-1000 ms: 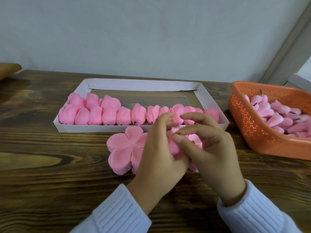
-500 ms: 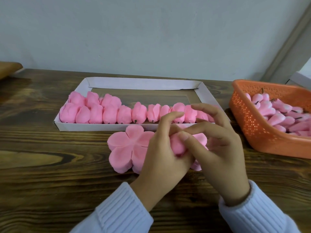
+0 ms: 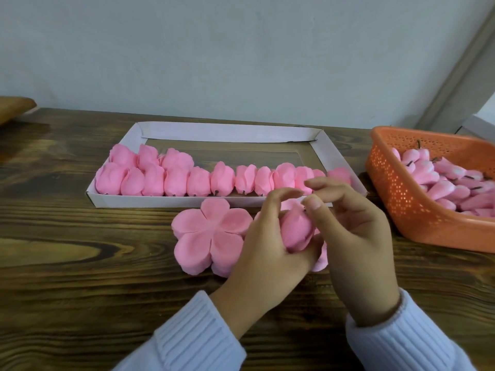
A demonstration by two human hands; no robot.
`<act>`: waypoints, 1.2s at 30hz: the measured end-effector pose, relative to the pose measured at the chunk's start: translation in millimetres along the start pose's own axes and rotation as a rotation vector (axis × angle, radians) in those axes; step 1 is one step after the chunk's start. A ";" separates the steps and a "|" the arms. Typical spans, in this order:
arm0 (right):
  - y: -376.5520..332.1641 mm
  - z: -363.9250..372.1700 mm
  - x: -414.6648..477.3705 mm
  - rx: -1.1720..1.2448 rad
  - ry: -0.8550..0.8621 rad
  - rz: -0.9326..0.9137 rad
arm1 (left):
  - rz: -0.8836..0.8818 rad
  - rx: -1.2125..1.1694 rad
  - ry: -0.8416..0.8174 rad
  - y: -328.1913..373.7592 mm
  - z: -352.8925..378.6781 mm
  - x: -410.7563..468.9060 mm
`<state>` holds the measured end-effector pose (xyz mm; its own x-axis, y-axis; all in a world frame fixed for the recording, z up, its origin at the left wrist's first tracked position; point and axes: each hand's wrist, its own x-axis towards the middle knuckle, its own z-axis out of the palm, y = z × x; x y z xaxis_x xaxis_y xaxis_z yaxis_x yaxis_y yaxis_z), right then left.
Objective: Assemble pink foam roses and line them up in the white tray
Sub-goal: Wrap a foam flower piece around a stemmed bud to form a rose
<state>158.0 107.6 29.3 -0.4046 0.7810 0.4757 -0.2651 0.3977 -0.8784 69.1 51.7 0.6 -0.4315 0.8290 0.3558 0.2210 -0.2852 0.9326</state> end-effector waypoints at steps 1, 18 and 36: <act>-0.1 0.0 0.1 0.008 -0.017 0.014 | -0.002 -0.025 0.001 0.4 0.1 -0.1; 7.0 0.5 -6.0 0.027 0.017 0.032 | -0.088 0.103 -0.346 9.7 -25.8 5.8; 13.4 -10.9 -0.1 -0.043 0.009 0.132 | -0.279 0.943 0.210 -3.5 -107.1 29.9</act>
<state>164.1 118.2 17.0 -0.4256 0.8323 0.3552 -0.1722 0.3108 -0.9347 -38.2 25.9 14.4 -0.6987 0.6807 0.2201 0.6517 0.4788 0.5882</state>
